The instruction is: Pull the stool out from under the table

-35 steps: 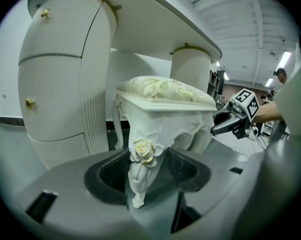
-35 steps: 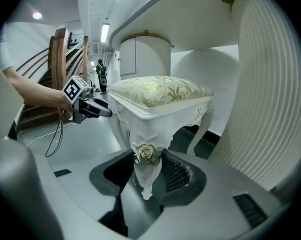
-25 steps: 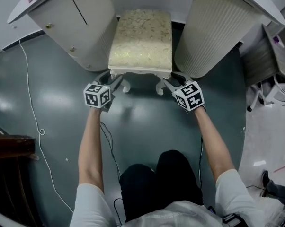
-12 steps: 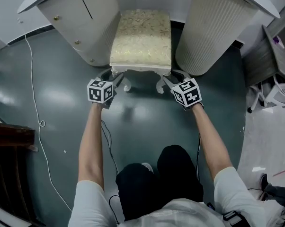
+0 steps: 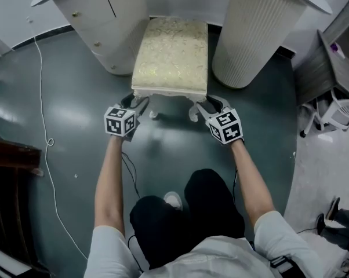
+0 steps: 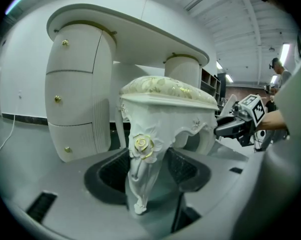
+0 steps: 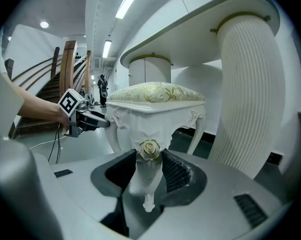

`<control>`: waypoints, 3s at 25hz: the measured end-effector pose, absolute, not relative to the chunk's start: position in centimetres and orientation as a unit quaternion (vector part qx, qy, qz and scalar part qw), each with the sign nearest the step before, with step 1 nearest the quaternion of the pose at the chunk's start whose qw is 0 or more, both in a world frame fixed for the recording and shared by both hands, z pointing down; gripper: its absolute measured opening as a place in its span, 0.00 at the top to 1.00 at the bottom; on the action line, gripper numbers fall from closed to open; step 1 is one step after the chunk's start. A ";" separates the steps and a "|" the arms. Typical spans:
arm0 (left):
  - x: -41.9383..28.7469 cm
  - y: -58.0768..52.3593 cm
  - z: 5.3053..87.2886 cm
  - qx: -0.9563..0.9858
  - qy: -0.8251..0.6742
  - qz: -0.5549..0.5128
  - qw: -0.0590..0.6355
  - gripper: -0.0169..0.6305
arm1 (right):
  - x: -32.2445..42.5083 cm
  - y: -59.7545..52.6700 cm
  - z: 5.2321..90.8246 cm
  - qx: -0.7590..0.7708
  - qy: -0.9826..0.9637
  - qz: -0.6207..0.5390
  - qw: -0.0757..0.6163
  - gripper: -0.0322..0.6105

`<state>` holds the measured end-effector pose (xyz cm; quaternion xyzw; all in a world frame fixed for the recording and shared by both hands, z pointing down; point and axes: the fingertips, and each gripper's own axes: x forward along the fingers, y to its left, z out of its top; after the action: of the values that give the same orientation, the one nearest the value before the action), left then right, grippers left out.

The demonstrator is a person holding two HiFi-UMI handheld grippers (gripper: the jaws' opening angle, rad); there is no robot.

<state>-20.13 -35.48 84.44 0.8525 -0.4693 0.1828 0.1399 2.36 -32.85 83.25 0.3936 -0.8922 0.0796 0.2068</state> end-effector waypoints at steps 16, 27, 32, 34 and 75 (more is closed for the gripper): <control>-19.9 -24.8 84.5 0.851 -0.475 0.172 0.141 0.60 | 2.8 -22.6 83.3 0.362 -0.904 0.060 0.222 0.70; -20.2 -19.6 84.7 0.860 -0.451 0.187 0.145 0.60 | 2.6 -16.5 83.4 0.301 -0.918 0.069 0.250 0.70; -20.5 -18.6 84.9 0.859 -0.445 0.199 0.152 0.60 | 2.8 -15.6 83.3 0.270 -0.930 0.094 0.233 0.70; -21.4 -18.3 84.6 0.859 -0.448 0.196 0.150 0.60 | 3.4 -15.8 82.9 0.260 -0.935 0.096 0.223 0.70; -14.9 -22.4 17.8 0.857 -0.490 0.156 -0.050 0.94 | 9.9 -22.0 17.1 0.448 -0.876 -0.035 0.176 0.92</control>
<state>-14.92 -22.39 17.81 0.8565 -0.4895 0.1556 -0.0498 9.85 -22.05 17.13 0.4480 -0.8758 -0.0354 0.1761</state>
